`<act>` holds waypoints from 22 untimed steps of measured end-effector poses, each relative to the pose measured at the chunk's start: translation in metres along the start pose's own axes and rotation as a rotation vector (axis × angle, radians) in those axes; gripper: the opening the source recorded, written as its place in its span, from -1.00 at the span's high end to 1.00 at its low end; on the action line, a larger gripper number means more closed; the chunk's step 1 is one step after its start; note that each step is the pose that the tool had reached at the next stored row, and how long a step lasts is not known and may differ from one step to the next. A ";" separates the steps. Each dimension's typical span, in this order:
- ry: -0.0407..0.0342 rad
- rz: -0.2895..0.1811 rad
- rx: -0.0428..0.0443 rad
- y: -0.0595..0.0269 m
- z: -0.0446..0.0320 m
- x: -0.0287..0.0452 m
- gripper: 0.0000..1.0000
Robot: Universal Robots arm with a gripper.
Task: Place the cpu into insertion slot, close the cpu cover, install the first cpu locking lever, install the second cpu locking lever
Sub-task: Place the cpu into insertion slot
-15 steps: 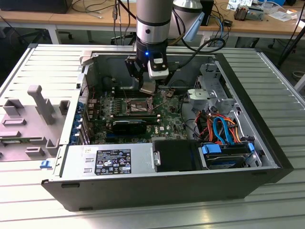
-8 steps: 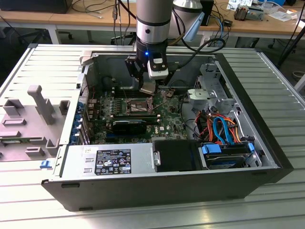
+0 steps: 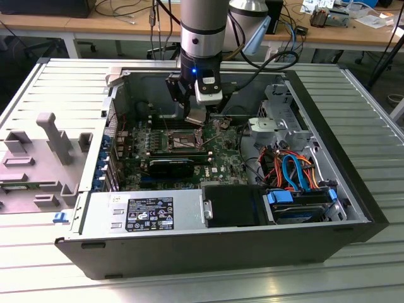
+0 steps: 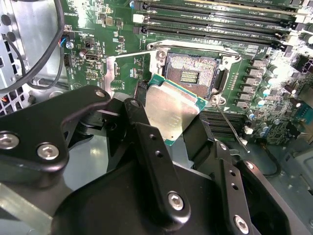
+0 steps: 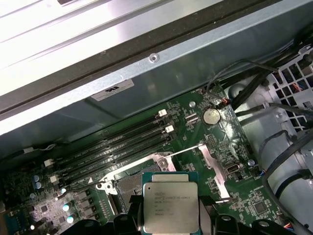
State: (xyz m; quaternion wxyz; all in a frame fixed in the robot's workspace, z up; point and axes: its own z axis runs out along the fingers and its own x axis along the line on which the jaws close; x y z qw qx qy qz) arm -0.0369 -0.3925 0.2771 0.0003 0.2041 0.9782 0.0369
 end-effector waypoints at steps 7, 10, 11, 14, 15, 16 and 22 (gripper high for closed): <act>-0.0013 0.009 0.0013 0.0000 0.0000 0.0000 -0.08; -0.0018 0.012 0.0020 0.0000 0.0000 0.0000 -0.08; -0.0020 0.013 0.0022 0.0000 0.0000 0.0000 -0.08; -0.0025 0.017 0.0028 0.0000 0.0000 0.0000 -0.08; -0.0027 0.018 0.0030 0.0000 0.0000 0.0000 -0.08; -0.0029 0.019 0.0032 0.0000 0.0000 0.0000 -0.08; -0.0041 0.026 0.0047 0.0000 0.0000 0.0000 -0.08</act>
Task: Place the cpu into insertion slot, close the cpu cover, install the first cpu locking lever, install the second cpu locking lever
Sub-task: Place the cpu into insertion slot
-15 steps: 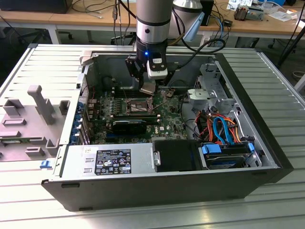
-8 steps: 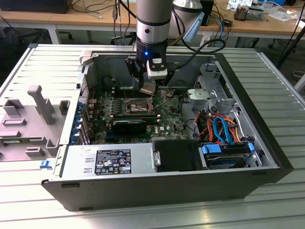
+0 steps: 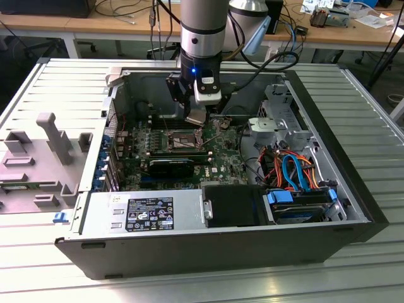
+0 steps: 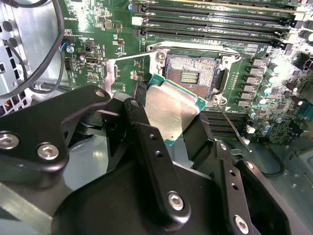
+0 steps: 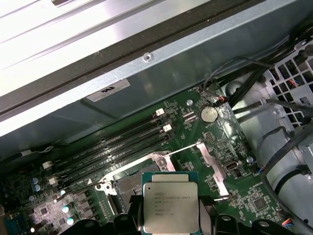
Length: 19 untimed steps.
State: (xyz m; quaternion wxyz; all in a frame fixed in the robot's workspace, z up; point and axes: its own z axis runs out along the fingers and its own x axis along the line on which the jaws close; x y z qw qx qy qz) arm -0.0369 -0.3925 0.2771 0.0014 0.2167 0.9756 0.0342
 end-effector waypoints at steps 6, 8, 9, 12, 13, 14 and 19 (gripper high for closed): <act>-0.0016 0.006 0.0025 0.0000 0.0000 0.0000 -0.08; -0.0021 0.008 0.0033 0.0000 0.0000 0.0000 -0.08; -0.0025 0.009 0.0038 0.0000 0.0000 0.0000 -0.08; -0.0032 0.012 0.0051 0.0000 0.0000 0.0000 -0.08; -0.0036 0.014 0.0055 0.0000 0.0000 0.0000 -0.08; -0.0038 0.015 0.0058 0.0000 0.0000 0.0000 -0.08; -0.0054 0.021 0.0082 0.0000 0.0000 0.0000 -0.08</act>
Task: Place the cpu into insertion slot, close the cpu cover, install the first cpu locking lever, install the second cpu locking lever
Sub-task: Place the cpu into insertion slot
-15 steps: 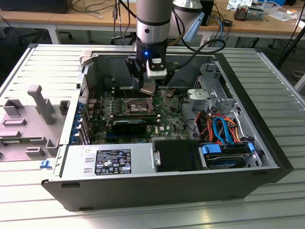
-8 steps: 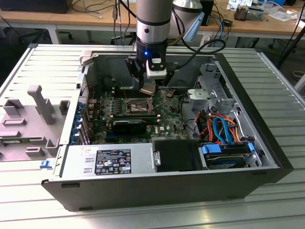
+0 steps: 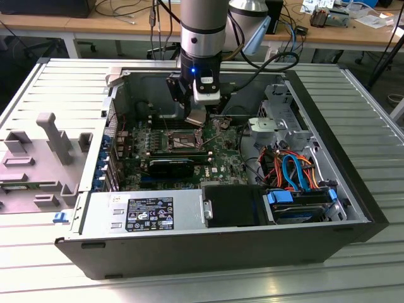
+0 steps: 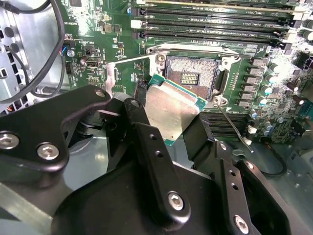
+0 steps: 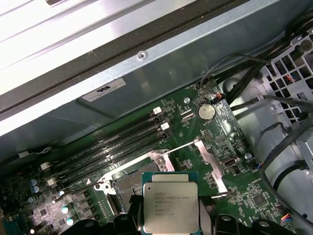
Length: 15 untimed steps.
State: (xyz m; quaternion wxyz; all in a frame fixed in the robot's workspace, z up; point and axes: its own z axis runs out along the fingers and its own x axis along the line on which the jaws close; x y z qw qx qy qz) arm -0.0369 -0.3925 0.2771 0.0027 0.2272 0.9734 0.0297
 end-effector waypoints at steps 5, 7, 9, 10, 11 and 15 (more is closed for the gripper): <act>-0.0019 0.006 0.0032 0.0000 0.0000 0.0000 -0.08; -0.0027 0.008 0.0045 0.0000 0.0000 0.0000 -0.08; -0.0034 0.010 0.0056 0.0000 0.0000 0.0000 -0.08; -0.0037 0.011 0.0061 0.0000 0.0000 0.0000 -0.08; -0.0041 0.013 0.0067 0.0000 0.0000 0.0000 -0.08; -0.0053 0.018 0.0085 0.0000 0.0000 0.0000 -0.08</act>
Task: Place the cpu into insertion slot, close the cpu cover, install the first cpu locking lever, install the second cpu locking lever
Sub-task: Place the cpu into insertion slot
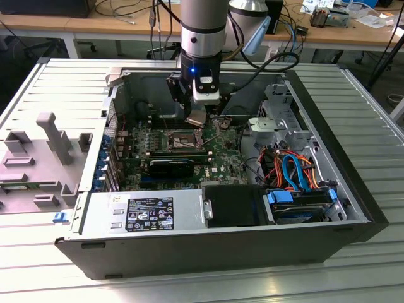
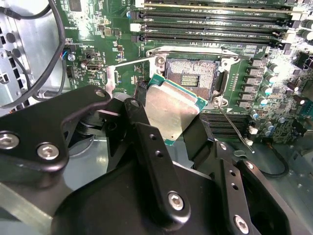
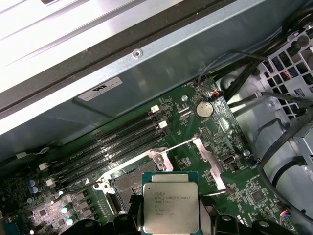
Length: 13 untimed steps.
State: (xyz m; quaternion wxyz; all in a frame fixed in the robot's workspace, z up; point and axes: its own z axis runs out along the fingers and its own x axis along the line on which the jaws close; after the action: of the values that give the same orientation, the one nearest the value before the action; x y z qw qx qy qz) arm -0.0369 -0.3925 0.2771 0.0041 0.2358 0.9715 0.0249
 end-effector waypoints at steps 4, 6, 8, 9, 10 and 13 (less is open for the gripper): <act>-0.0013 0.006 0.0017 0.0000 0.0000 0.0000 -0.08; -0.0020 0.010 0.0030 0.0000 0.0000 0.0000 -0.08; -0.0032 0.013 0.0049 0.0000 0.0000 0.0000 -0.08; -0.0038 0.015 0.0057 0.0000 0.0000 0.0000 -0.08; -0.0040 0.017 0.0060 0.0000 0.0000 0.0000 -0.08; -0.0047 0.021 0.0069 0.0000 0.0000 0.0000 -0.08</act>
State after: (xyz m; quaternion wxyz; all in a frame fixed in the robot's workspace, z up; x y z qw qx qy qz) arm -0.0369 -0.3925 0.2771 0.0053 0.2463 0.9690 0.0211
